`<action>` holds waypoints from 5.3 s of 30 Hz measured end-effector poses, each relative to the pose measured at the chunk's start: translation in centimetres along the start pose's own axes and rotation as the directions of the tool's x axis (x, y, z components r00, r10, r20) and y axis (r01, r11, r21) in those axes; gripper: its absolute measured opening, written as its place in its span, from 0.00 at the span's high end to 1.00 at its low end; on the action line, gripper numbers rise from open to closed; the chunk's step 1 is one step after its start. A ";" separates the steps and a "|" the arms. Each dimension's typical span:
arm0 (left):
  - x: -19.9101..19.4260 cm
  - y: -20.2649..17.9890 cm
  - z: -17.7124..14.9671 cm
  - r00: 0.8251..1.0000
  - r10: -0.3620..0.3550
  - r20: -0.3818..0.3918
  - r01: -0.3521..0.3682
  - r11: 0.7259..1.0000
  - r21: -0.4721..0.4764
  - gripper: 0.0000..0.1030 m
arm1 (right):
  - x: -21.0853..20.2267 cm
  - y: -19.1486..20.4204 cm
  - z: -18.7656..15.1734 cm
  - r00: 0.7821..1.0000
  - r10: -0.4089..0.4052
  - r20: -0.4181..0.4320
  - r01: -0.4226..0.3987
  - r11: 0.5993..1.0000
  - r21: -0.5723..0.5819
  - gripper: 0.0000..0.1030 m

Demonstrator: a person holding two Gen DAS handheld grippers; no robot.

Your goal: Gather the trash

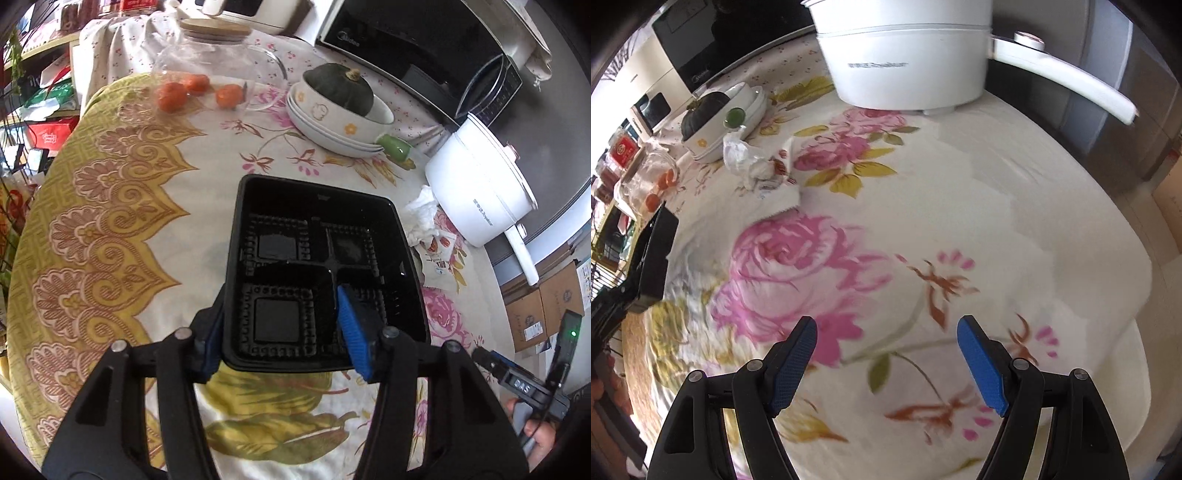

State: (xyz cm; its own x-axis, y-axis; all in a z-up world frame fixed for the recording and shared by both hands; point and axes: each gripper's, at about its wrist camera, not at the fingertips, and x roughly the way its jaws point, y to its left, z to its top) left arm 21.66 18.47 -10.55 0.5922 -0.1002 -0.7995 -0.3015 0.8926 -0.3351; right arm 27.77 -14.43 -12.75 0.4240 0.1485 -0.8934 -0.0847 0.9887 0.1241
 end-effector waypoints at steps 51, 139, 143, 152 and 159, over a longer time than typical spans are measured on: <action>-5.7 -8.6 -8.7 0.969 -0.205 -0.136 0.235 0.936 0.261 0.45 | -10.6 -7.8 -9.8 0.992 -0.117 0.046 0.123 0.981 -0.148 0.33; -3.7 -15.7 -13.3 0.986 -0.035 -0.164 0.120 0.830 0.545 0.03 | -13.4 -15.7 -11.6 0.985 -0.171 0.013 0.170 0.985 0.032 0.19; -4.4 -13.5 -11.9 0.989 -0.026 -0.148 0.098 0.860 0.502 0.03 | -12.9 -13.7 -10.8 0.988 -0.153 0.018 0.153 0.988 0.018 0.19; -5.9 -7.8 -9.5 0.994 0.006 -0.106 0.039 0.909 0.415 0.03 | -10.2 -7.5 -8.1 0.994 -0.100 0.032 0.101 0.994 -0.035 0.19; -7.1 -3.5 -6.8 0.996 0.038 -0.086 -0.011 0.954 0.300 0.01 | -5.6 -1.0 -3.3 0.999 -0.003 0.050 0.007 0.997 -0.073 0.19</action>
State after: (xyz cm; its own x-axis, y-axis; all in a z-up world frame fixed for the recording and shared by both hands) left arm 13.46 13.08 -7.09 0.5137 -0.1034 -0.8517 -0.0696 0.9844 -0.1615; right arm 22.50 -16.36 -9.26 0.4685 0.1462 -0.8713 -0.1474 0.9853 0.0860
